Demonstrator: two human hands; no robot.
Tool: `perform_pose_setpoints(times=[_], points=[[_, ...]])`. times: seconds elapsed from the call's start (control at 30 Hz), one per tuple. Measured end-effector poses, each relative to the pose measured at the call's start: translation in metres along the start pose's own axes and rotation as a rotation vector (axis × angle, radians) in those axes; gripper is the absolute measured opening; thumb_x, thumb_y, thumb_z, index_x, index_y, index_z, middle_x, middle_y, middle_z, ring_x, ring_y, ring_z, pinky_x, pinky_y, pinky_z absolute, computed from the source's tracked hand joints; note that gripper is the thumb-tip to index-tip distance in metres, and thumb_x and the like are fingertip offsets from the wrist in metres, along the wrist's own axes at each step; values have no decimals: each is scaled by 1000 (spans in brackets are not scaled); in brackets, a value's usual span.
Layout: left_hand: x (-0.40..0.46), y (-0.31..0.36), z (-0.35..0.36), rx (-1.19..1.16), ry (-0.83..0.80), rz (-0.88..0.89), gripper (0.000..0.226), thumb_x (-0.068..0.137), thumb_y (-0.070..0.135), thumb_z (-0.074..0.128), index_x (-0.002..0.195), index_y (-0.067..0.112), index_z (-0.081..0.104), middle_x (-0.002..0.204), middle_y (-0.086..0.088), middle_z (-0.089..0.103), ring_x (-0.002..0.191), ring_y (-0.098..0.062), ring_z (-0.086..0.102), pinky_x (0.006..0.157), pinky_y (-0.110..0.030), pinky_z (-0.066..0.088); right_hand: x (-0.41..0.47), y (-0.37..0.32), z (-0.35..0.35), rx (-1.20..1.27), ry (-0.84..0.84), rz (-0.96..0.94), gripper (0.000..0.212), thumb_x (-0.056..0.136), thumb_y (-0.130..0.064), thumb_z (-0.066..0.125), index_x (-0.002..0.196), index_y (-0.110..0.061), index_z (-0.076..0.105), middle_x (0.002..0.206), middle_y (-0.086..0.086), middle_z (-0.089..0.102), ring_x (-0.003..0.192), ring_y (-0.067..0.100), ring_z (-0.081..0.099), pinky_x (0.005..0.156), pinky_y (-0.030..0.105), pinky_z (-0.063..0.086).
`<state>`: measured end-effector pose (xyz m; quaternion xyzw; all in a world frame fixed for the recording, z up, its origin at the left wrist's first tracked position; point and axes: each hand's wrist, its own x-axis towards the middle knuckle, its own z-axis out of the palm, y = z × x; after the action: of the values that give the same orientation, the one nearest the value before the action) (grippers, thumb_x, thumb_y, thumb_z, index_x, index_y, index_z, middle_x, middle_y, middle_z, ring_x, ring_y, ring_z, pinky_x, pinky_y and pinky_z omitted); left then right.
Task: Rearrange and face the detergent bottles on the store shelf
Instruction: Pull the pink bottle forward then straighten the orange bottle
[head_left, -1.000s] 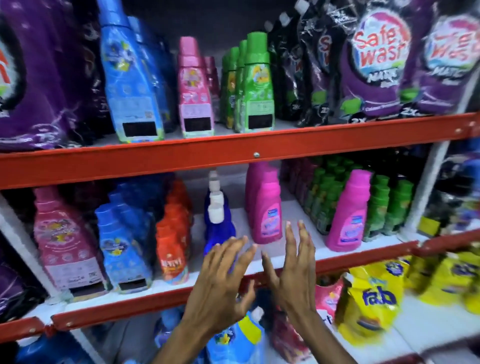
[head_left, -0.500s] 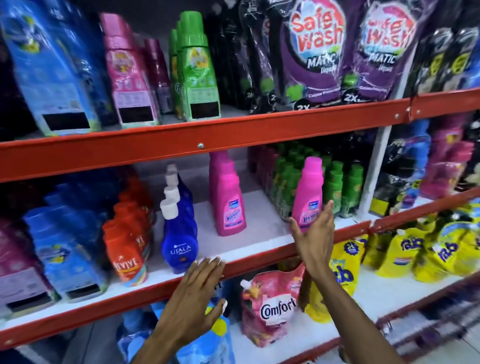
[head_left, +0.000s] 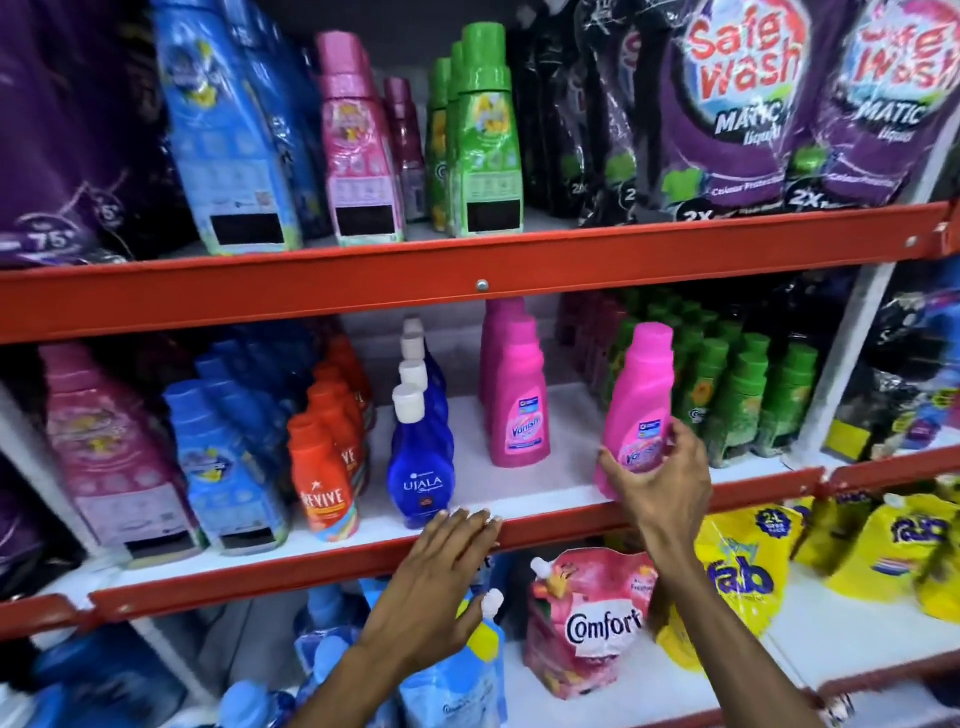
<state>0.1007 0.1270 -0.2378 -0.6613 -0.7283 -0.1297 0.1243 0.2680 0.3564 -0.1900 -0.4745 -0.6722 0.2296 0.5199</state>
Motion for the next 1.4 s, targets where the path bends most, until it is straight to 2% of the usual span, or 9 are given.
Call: perform_pose_setpoints(times=[0.27, 0.57, 0.7, 0.8, 0.9, 1.0, 1.1, 1.23, 1.4], points=[[-7, -2, 1, -39, -10, -26, 87, 81, 26, 57, 157, 25, 15, 161, 5, 31, 152, -15, 21, 125, -29, -1, -45, -57, 29, 46, -149, -68, 86, 57, -56, 86, 123, -13, 53, 114, 7, 63, 102, 25, 62, 86, 33, 52], [-9, -7, 2, -28, -20, -7, 81, 87, 29, 50, 158, 23, 11, 166, 3, 20, 154, -15, 10, 127, -32, -6, -66, -65, 46, 18, -173, -50, 87, 58, -55, 86, 125, -13, 49, 115, 7, 57, 104, 27, 60, 86, 45, 56], [-10, -11, -1, -48, 10, 28, 76, 89, 30, 48, 157, 21, 16, 166, 2, 21, 154, -13, 9, 128, -32, 2, -74, -63, 44, 10, -155, -68, 95, 60, -52, 88, 133, -12, 43, 125, 11, 55, 116, 31, 54, 95, 49, 52], [-16, -20, -8, -100, 99, 50, 72, 86, 28, 54, 153, 20, 29, 160, 0, 36, 151, -15, 24, 126, -31, 10, -82, -68, 40, -11, -127, -106, 105, 63, -54, 86, 143, -9, 34, 137, 18, 48, 127, 36, 46, 104, 52, 46], [-28, -31, -22, -160, 246, 62, 57, 85, 21, 60, 141, 18, 48, 143, -2, 56, 137, -18, 47, 117, -32, 32, -95, -83, 36, 3, -44, -135, 106, 67, -50, 85, 148, -8, 30, 145, 22, 42, 133, 37, 39, 110, 53, 38], [-43, -42, -34, -163, 440, 48, 40, 84, 13, 66, 123, 16, 62, 122, -3, 67, 115, -21, 61, 101, -36, 49, -115, -103, 36, 116, 78, -248, 91, 70, -38, 86, 143, -6, 41, 141, 19, 47, 130, 32, 41, 109, 48, 36], [-58, -53, -43, -160, 662, -45, 25, 83, 10, 67, 108, 12, 70, 106, -4, 71, 102, -19, 65, 95, -31, 51, -137, -121, 46, 221, 130, -424, 64, 75, -25, 83, 127, -1, 56, 127, 17, 59, 119, 29, 51, 107, 40, 38], [-71, -64, -58, -304, 767, -328, 25, 87, 21, 59, 109, 11, 69, 106, -3, 70, 103, -12, 64, 96, -21, 48, -165, -140, 68, 360, -112, -534, 27, 81, -7, 77, 107, -10, 70, 104, 2, 69, 98, 18, 64, 92, 30, 50], [-76, -78, -57, -477, 685, -610, 47, 84, 34, 59, 128, 20, 58, 121, 3, 67, 113, -11, 62, 100, -35, 50, -186, -152, 101, 379, -479, -315, 34, 84, -9, 72, 117, -19, 70, 101, -16, 69, 85, 0, 66, 85, 18, 53]])
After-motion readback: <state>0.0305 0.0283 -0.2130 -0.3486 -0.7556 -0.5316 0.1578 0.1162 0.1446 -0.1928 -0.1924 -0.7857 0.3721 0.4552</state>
